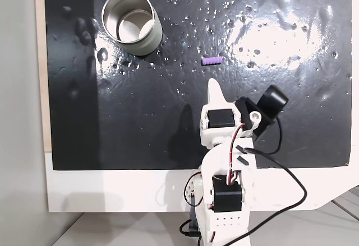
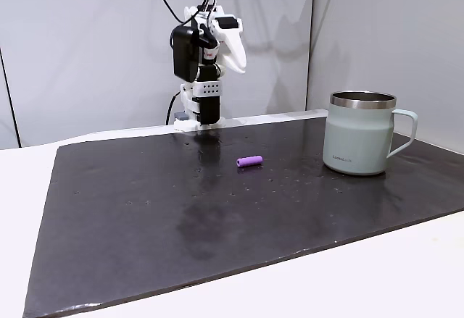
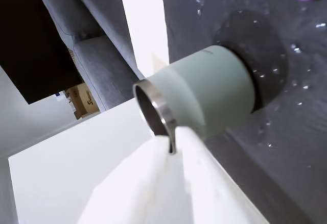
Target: Grasp a pengrip and put it in the cup.
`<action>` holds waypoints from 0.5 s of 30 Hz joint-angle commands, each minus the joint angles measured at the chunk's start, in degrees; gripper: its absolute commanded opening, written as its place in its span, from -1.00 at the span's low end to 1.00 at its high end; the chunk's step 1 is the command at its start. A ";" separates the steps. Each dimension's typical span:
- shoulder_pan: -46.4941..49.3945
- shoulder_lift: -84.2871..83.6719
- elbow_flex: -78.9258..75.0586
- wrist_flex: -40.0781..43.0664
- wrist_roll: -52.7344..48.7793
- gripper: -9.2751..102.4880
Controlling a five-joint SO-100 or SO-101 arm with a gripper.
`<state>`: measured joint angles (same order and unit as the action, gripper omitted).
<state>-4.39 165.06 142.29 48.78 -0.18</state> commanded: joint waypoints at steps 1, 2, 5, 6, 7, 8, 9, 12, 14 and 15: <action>2.55 -8.79 -12.57 1.41 1.67 -0.83; 3.08 -11.95 -15.47 2.55 1.67 -0.83; 5.27 -23.82 -26.46 8.26 1.67 -0.83; 6.15 -27.86 -30.50 10.46 1.58 -0.82; 7.12 -31.64 -34.45 12.57 1.58 -0.81; 7.73 -35.33 -37.97 14.68 1.58 -0.80; 8.53 -38.76 -41.04 16.26 1.58 -0.78; 9.14 -47.11 -48.52 19.95 0.70 -0.72; 8.96 -50.89 -51.77 21.45 -0.79 -0.66; 8.79 -52.91 -53.26 22.32 -1.23 -0.63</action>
<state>3.87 116.54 96.77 69.26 -0.18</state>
